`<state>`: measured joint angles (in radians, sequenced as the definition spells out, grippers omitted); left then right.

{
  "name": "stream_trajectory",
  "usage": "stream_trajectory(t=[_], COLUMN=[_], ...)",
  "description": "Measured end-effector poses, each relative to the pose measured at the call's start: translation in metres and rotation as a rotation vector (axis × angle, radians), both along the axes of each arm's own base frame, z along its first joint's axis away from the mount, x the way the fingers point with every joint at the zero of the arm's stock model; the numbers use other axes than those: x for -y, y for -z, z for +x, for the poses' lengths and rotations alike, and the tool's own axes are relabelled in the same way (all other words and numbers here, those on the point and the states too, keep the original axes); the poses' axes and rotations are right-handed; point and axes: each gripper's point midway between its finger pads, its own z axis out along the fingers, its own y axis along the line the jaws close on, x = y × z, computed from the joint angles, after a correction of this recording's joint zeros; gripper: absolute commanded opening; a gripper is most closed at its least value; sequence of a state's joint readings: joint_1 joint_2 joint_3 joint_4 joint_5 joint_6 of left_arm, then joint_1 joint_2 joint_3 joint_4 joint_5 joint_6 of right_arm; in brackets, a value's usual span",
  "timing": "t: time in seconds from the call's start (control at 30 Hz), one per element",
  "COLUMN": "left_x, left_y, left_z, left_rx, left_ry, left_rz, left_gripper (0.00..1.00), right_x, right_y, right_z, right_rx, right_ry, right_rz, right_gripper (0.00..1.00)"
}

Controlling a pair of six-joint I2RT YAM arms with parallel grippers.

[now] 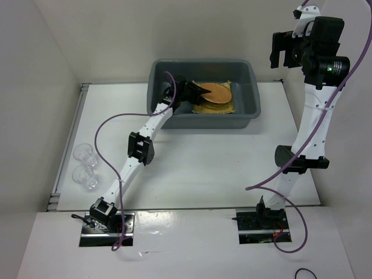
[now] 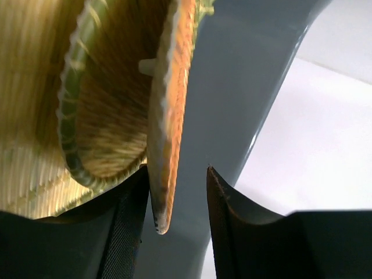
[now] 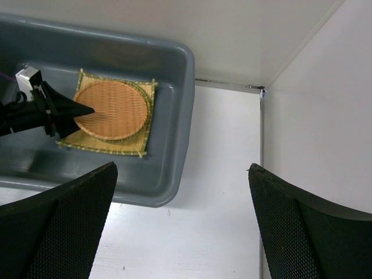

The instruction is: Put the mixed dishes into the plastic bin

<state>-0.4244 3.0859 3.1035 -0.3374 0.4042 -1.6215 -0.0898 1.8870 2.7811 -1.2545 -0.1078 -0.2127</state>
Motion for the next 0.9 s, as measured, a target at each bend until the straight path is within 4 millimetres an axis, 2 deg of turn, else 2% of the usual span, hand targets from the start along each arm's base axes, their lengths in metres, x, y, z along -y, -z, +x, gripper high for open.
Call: stream_trajectory(t=[0.03,0.1,0.17,0.23,0.53,0.67,0.8,0.9], left_x=[0.001,0.003,0.004,0.005,0.006,0.007,0.008,0.009], left_y=[-0.001,-0.001,0.002,0.008,0.009,0.005,-0.01,-0.036], left_z=[-0.002,-0.006,-0.01,-0.015,-0.032,-0.038,-0.042,-0.043], left_rx=[-0.006,-0.016,-0.035,-0.061,-0.129,-0.137,-0.133,-0.106], left_ry=[0.01,0.033,0.048,0.062,0.144,0.182,0.23,0.273], left_rz=[-0.008,-0.017,-0.013,0.001,-0.028,-0.051,-0.118,-0.211], left_gripper=[0.51,0.57,0.7,1.0,1.0,1.0,1.0,1.0], right_x=[0.0,0.0,0.0,0.0,-0.005,-0.009,-0.014,-0.017], right_y=[0.0,0.0,0.0,-0.001,-0.005,-0.015,-0.025,-0.029], right_z=[0.0,0.0,0.0,-0.001,-0.003,-0.007,-0.011,-0.013], right_rx=[0.0,0.0,0.001,0.002,0.013,0.043,0.074,0.089], right_ry=[-0.001,-0.002,-0.002,-0.004,-0.032,-0.052,-0.076,-0.093], right_rz=[-0.002,-0.005,-0.006,-0.008,0.0,0.001,0.005,0.009], right_gripper=[0.98,0.98,0.98,0.98,0.98,0.98,0.98,0.98])
